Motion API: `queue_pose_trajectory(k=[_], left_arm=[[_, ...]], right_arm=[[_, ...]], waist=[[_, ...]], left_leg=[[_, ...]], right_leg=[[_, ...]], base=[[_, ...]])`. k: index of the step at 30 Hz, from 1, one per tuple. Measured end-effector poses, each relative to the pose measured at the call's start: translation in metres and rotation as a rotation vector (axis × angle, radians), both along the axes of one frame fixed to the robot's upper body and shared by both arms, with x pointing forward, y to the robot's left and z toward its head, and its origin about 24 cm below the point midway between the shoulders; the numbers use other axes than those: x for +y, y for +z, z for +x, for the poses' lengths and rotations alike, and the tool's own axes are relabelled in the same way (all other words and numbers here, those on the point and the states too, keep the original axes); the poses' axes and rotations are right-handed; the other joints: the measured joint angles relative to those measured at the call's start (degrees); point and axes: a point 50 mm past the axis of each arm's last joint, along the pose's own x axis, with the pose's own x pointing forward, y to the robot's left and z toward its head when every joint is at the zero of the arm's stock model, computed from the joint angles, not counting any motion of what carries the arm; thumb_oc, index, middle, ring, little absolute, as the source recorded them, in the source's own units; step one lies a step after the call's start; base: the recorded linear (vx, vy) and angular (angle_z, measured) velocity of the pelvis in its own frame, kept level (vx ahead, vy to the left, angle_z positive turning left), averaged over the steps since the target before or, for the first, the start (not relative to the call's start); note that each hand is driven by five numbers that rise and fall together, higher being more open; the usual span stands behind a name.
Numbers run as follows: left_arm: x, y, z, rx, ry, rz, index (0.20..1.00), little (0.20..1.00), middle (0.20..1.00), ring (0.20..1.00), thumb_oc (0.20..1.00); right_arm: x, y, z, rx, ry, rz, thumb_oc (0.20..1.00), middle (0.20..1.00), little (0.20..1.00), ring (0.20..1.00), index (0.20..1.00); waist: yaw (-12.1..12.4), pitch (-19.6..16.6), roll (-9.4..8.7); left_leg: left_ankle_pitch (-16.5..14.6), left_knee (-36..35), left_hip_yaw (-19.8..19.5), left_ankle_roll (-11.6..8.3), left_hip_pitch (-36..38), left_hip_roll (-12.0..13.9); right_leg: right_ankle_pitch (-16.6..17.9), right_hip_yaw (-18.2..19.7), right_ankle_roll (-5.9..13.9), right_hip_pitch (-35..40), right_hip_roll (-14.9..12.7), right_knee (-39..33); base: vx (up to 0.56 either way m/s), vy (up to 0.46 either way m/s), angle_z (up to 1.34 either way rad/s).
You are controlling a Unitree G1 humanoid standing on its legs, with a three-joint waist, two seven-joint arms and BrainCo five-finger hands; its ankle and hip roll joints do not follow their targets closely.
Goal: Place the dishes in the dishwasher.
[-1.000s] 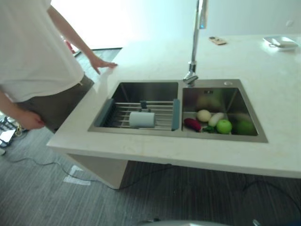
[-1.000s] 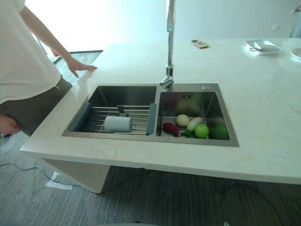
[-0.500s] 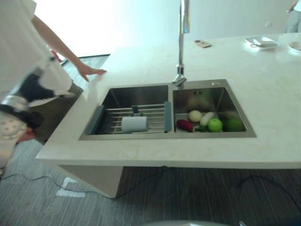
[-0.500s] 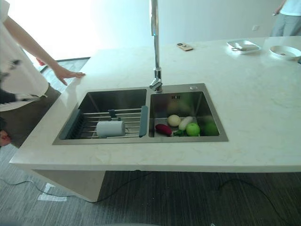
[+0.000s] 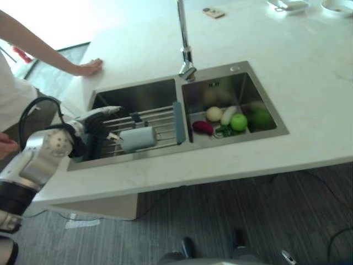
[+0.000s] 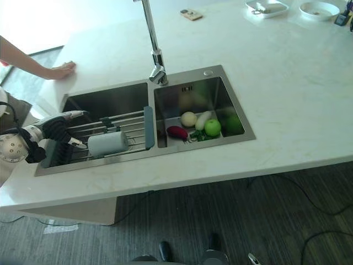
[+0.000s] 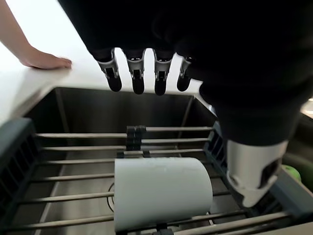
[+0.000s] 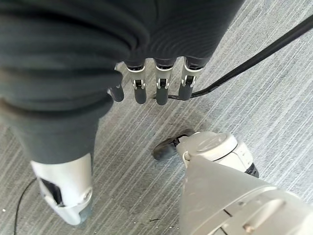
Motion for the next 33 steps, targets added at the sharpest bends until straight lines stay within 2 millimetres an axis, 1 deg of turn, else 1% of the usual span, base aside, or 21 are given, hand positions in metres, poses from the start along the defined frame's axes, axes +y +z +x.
queue_pose_trajectory(k=[2, 3, 6, 9, 10, 15, 17, 22, 26, 30, 33], left_arm=[[0.002, -0.004, 0.005, 0.032, 0.011, 0.035, 1.0, 1.0, 1.0, 1.0, 1.0], [0.002, -0.003, 0.006, 0.027, 0.012, 0.041, 1.0, 1.0, 1.0, 1.0, 1.0], [0.004, 0.002, 0.01, 0.007, 0.025, 0.035, 1.0, 1.0, 1.0, 1.0, 1.0], [0.005, 0.014, 0.019, -0.039, 0.045, 0.04, 1.0, 1.0, 1.0, 1.0, 1.0], [0.006, 0.016, 0.02, -0.048, 0.051, 0.036, 1.0, 1.0, 1.0, 1.0, 1.0], [0.011, 0.008, 0.026, -0.033, 0.096, 0.048, 1.0, 1.0, 1.0, 1.0, 1.0], [0.014, 0.005, 0.026, -0.023, 0.113, 0.048, 1.0, 1.0, 1.0, 1.0, 1.0], [0.028, 0.003, 0.026, -0.021, 0.193, 0.043, 1.0, 1.0, 1.0, 1.0, 1.0], [0.031, 0.014, 0.03, -0.049, 0.207, 0.04, 1.0, 1.0, 1.0, 1.0, 1.0], [0.03, 0.031, 0.033, -0.081, 0.203, 0.045, 1.0, 1.0, 1.0, 1.0, 1.0], [0.03, 0.032, 0.033, -0.072, 0.202, 0.045, 1.0, 1.0, 1.0, 1.0, 1.0]], right_arm=[[-0.003, 0.004, 0.017, -0.043, 0.016, -0.006, 1.0, 1.0, 1.0, 1.0, 1.0], [-0.004, 0.005, 0.023, -0.059, 0.021, -0.007, 1.0, 1.0, 1.0, 1.0, 1.0], [-0.005, 0.006, 0.024, -0.068, 0.028, -0.005, 1.0, 1.0, 1.0, 1.0, 1.0], [-0.007, 0.009, 0.035, -0.1, 0.04, -0.01, 1.0, 1.0, 1.0, 1.0, 1.0], [-0.007, 0.01, 0.038, -0.111, 0.043, -0.015, 1.0, 1.0, 1.0, 1.0, 1.0], [-0.005, 0.013, 0.053, -0.141, 0.09, -0.018, 1.0, 1.0, 1.0, 1.0, 1.0], [-0.005, 0.013, 0.054, -0.144, 0.092, -0.018, 1.0, 1.0, 1.0, 1.0, 1.0], [-0.008, 0.018, 0.064, -0.184, 0.11, -0.032, 1.0, 1.0, 1.0, 1.0, 1.0], [-0.007, 0.025, 0.079, -0.237, 0.164, -0.045, 1.0, 1.0, 1.0, 1.0, 1.0], [-0.009, 0.028, 0.083, -0.245, 0.173, -0.058, 1.0, 1.0, 1.0, 1.0, 1.0], [-0.009, 0.029, 0.084, -0.252, 0.169, -0.058, 1.0, 1.0, 1.0, 1.0, 1.0]], waist=[[-0.4, 1.79, 0.36], [-0.47, 2.83, 0.32], [-0.78, 3.61, 0.05], [-0.77, 6.18, -0.3], [-0.8, 6.47, -0.46], [-0.96, 9.15, -1.0], [-1.08, 9.54, -1.13], [-1.07, 10.4, -1.15], [-0.83, 11.42, -1.23], [-0.5, 12.43, -1.22], [-0.41, 12.45, -1.26]], left_leg=[[0.06, 0.01, 0.42, 0.1, -0.99, 0.01], [0.09, 0.01, 0.73, 0.15, -1.06, 0.0], [0.09, 0.01, 0.74, 0.15, -1.64, 0.04], [0.27, 0.01, 0.84, 0.33, -2.18, 0.01], [0.28, 0.02, 1.08, 0.35, -2.63, -0.01], [0.28, 0.02, 1.58, 0.35, -3.06, -0.15], [0.28, 0.02, 1.56, 0.35, -3.1, -0.16], [0.29, 0.02, 1.57, 0.36, -4.04, -0.22], [0.43, 0.02, 1.62, 0.49, -5.03, -0.24], [0.69, 0.02, 1.65, 0.65, -6.11, -0.23], [0.69, 0.01, 1.6, 0.65, -6.09, -0.18]], right_leg=[[0.57, 0.55, 0.11, -0.95, -0.13, 0.0], [0.86, 1.1, 0.05, -1.24, -0.1, 0.01], [0.92, 1.54, -0.01, -2.07, 0.05, 0.01], [1.31, 1.76, -0.12, -2.76, 0.03, 0.01], [1.44, 2.03, -0.14, -3.3, 0.04, 0.01], [1.63, 3.01, -0.13, -4.23, 0.03, 0.01], [1.63, 3.05, -0.13, -4.32, 0.06, 0.01], [1.87, 3.16, -0.24, -5.32, 0.04, 0.01], [2.19, 3.26, -0.17, -6.35, -0.04, 0.01], [2.53, 3.14, -0.18, -7.4, -0.08, 0.01], [2.52, 3.06, -0.18, -7.33, -0.07, 0.01]], base=[[-0.04, 0.029, -0.21], [-0.05, 0.014, -0.18], [-0.07, 0.009, -0.09], [-0.06, 0.005, -0.04], [-0.05, 0.011, -0.11], [-0.05, 0.02, -0.1], [-0.05, 0.016, -0.02], [-0.05, 0.024, -0.01], [-0.07, 0.012, -0.01], [-0.03, 0.0, 0.0], [-0.01, -0.003, 0.0]])
